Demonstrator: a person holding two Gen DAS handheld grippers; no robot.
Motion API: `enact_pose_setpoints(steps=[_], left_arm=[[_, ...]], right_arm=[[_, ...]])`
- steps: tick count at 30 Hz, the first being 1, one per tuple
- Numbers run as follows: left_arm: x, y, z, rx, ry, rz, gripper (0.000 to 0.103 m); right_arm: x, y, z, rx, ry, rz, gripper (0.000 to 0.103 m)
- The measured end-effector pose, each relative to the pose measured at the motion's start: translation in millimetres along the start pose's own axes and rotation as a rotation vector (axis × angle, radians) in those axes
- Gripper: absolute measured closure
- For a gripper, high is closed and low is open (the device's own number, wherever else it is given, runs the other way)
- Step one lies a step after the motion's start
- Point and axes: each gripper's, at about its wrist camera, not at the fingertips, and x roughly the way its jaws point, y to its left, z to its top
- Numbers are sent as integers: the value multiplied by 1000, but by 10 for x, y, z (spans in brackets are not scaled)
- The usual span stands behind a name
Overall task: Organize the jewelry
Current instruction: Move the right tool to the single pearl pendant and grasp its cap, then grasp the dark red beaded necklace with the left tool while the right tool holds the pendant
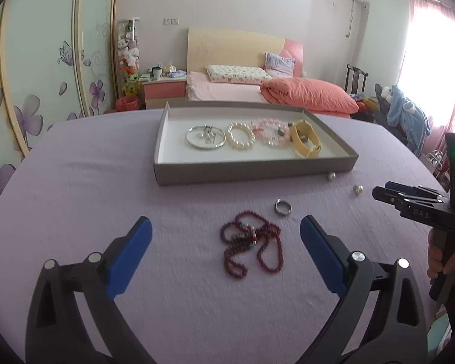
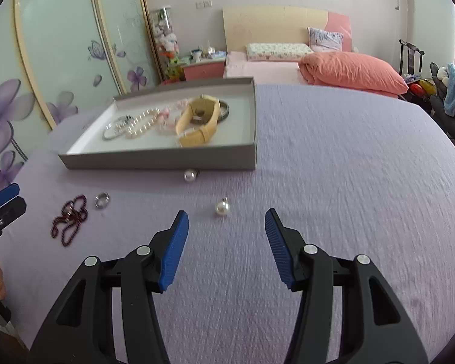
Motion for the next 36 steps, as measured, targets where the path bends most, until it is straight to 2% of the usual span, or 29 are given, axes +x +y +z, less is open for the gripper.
enact_pose_setpoints(steps=[5,15,21,23,26,30,32,36], left_arm=[[91,-12,-53,28,25,23,5],[186,54,-90,12,52,28,5],[218,75,-117,6,64,27,5],[228,79,-127,4,68,26,5],[242,67,-138,4,72,22,5],[252,48,-134,4,76,16,5],[257,45,-134,3,78,15,5],[274,25,-132,5,86,10,5]], right_arm=[[87,65,-36,-22,39,-21,49],[179,130,7,-23,65,-40,49],[304,164,57,-29,84,-61,61],[320,168,63,-30,82,-67,69],[329,167,71,-27,80,-73,75],[329,177,74,-30,74,-79,76],[328,183,67,-34,69,-78,88],[322,192,68,-35,69,-82,89]])
